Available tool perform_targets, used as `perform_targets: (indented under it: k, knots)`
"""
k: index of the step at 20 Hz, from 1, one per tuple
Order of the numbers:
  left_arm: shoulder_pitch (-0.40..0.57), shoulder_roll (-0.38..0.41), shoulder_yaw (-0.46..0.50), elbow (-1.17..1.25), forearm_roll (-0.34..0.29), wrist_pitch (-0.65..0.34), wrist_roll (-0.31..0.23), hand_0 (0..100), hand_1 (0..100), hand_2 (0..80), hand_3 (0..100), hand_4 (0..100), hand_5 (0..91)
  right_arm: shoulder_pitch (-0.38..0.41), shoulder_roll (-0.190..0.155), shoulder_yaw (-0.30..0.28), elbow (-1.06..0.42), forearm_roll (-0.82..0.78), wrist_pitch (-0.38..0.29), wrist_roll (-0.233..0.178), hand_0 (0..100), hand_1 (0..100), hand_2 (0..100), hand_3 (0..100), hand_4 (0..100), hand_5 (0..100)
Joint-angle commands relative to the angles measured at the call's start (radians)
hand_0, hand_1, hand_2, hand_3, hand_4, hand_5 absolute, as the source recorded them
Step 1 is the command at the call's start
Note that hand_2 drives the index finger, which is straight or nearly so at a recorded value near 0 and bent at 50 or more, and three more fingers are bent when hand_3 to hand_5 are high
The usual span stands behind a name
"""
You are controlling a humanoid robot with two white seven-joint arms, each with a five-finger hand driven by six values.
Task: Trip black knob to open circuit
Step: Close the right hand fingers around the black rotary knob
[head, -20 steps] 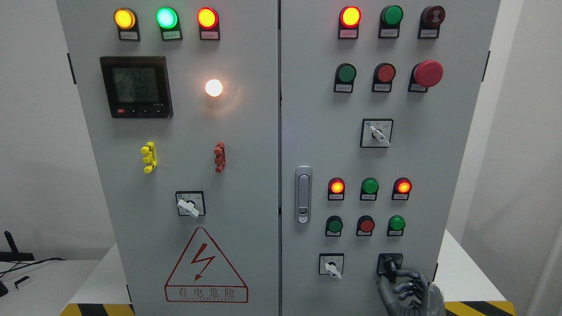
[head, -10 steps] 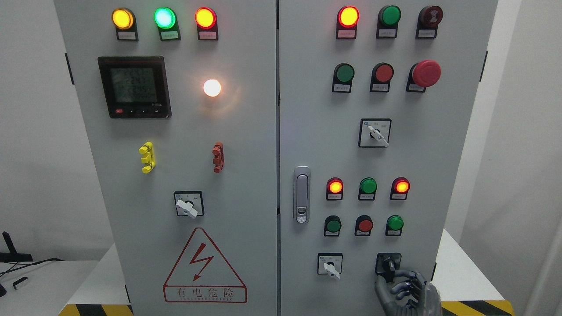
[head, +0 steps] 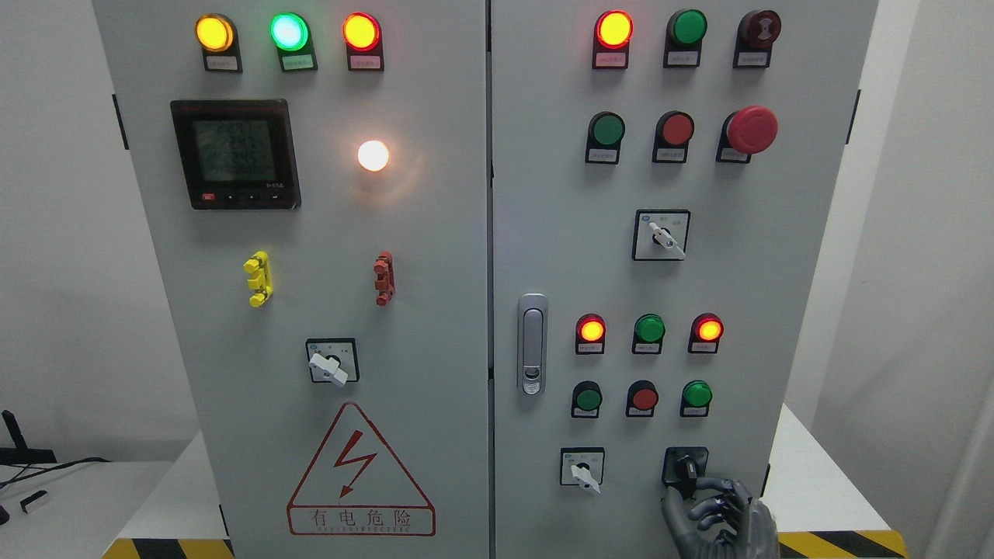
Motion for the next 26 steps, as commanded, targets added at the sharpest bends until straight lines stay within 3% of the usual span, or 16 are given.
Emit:
perform_targets:
  k: [1,26]
  knots:
    - [0.000,-0.001,0.000,-0.001,-0.031,-0.001,0.000,12,39,0.0,0,0,0.0,0.000,0.000,0.003,0.002,0.000,0.000,-0.009,36,75,51,78,82,95]
    - [0.000,0.001,0.000,0.001,-0.031,-0.001,0.000,12,39,0.0,0,0,0.0,-0.012,0.000,0.000,0.010,0.002,0.013,-0.009,41,74,53,80,83,96]
